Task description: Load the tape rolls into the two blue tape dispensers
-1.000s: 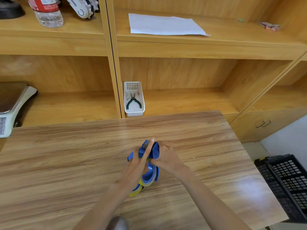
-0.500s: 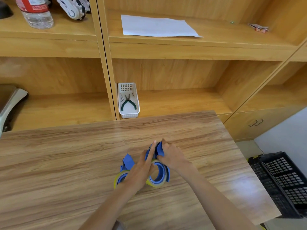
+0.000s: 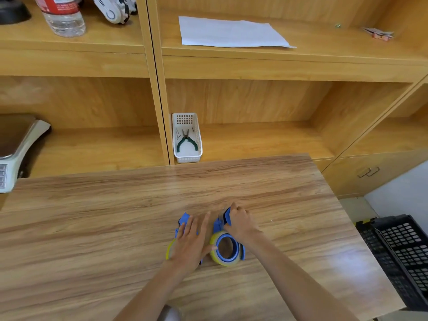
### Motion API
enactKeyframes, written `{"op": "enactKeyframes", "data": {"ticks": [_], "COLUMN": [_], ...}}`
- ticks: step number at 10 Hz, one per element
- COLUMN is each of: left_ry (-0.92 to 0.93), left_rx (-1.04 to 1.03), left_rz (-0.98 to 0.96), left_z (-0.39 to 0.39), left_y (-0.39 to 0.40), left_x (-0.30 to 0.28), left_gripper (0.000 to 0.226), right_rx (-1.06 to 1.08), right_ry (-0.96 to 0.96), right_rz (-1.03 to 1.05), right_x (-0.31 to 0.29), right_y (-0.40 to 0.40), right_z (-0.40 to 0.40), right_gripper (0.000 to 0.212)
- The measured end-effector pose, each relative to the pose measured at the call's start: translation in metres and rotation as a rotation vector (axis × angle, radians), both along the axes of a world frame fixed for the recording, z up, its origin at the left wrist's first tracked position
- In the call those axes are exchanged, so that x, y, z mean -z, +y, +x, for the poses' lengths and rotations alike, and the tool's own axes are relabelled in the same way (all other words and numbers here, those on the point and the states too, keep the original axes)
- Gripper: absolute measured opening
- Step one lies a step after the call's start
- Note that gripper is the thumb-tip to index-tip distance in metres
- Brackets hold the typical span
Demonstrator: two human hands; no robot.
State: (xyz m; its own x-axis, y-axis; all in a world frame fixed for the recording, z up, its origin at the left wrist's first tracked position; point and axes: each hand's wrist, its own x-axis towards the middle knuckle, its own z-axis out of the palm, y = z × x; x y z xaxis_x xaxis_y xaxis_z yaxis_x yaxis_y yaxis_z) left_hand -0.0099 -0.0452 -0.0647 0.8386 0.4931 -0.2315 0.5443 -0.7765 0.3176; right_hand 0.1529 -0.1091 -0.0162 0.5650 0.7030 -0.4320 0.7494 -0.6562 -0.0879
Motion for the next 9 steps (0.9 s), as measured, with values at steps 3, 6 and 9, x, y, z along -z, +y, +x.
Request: {"op": "enactKeyframes", "data": {"ticks": [3,6,9], "left_ry": [0.216,0.207,0.037], "left_rx": [0.013,0.009,-0.009], "left_rz": [0.030,0.046,0.091], "left_z": [-0.010,-0.012,-0.015], "left_y": [-0.001,-0.002,0.002], "left_x": [0.011,0.009,0.002], "left_gripper": [0.105,0.115,0.118], "right_rx": [-0.076,-0.069,-0.051], "right_ry": [-0.017,-0.018,-0.032], "right_rz": [-0.080,0.045,-0.069], "right_x": [0.024,0.036,0.022], "right_y": [0.005,-0.018,-0.019], "right_z": [-0.009,-0.014,-0.011], "right_gripper": [0.081,0.068,0.062]}}
